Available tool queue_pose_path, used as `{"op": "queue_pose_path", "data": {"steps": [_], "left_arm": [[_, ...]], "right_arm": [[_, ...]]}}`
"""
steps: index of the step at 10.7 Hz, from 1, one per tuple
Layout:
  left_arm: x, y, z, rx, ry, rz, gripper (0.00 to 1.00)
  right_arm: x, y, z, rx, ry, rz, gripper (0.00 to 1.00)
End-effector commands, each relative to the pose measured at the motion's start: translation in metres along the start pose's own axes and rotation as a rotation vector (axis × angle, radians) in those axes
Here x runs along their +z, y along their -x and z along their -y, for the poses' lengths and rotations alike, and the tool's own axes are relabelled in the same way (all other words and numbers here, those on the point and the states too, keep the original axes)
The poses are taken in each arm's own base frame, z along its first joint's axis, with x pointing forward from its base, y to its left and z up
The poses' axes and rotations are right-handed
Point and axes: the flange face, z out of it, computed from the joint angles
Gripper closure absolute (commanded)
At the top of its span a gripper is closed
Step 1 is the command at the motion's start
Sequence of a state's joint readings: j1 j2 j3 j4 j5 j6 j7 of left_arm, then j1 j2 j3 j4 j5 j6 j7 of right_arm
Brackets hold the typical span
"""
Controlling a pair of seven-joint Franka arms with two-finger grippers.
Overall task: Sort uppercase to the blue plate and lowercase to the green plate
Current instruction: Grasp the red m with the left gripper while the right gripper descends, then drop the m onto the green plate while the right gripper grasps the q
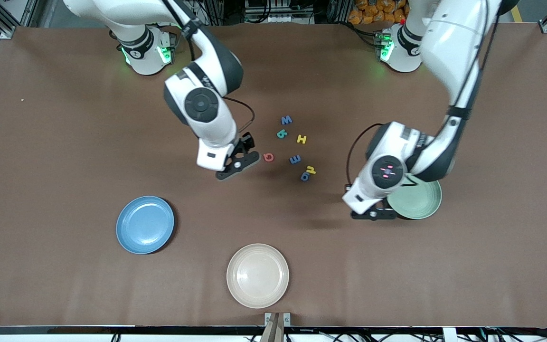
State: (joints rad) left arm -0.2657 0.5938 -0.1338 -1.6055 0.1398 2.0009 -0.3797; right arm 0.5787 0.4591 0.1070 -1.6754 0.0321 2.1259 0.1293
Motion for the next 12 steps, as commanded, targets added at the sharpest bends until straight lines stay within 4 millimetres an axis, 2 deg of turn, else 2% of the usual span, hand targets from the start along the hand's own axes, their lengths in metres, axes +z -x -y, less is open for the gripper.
{"op": "queue_pose_path", "data": {"steps": [1, 4, 5, 7, 8, 10, 12], "left_arm": [[0.002, 0.003, 0.072, 0.052, -0.016, 0.033, 1.00], [0.024, 0.005, 0.149, 0.060, 0.019, 0.080, 1.00], [0.035, 0.006, 0.164, 0.042, 0.033, 0.089, 1.00], [0.049, 0.006, 0.168, 0.001, 0.092, 0.096, 0.97], [0.053, 0.006, 0.165, -0.024, 0.126, 0.107, 0.86], [0.055, 0.004, 0.163, -0.045, 0.139, 0.102, 0.67], [0.053, 0.003, 0.165, -0.049, 0.139, 0.099, 0.57]], "right_arm": [[0.027, -0.002, 0.032, -0.045, 0.035, -0.031, 0.14], [0.072, 0.003, 0.073, -0.065, 0.072, -0.032, 0.15], [0.087, 0.009, 0.088, -0.072, 0.078, -0.017, 0.16], [0.115, 0.014, 0.106, -0.075, 0.083, -0.021, 0.17], [0.131, 0.019, 0.117, -0.062, 0.091, -0.015, 0.17], [0.149, 0.022, 0.121, -0.058, 0.107, -0.021, 0.20], [0.160, 0.023, 0.121, -0.062, 0.108, -0.015, 0.21]]}}
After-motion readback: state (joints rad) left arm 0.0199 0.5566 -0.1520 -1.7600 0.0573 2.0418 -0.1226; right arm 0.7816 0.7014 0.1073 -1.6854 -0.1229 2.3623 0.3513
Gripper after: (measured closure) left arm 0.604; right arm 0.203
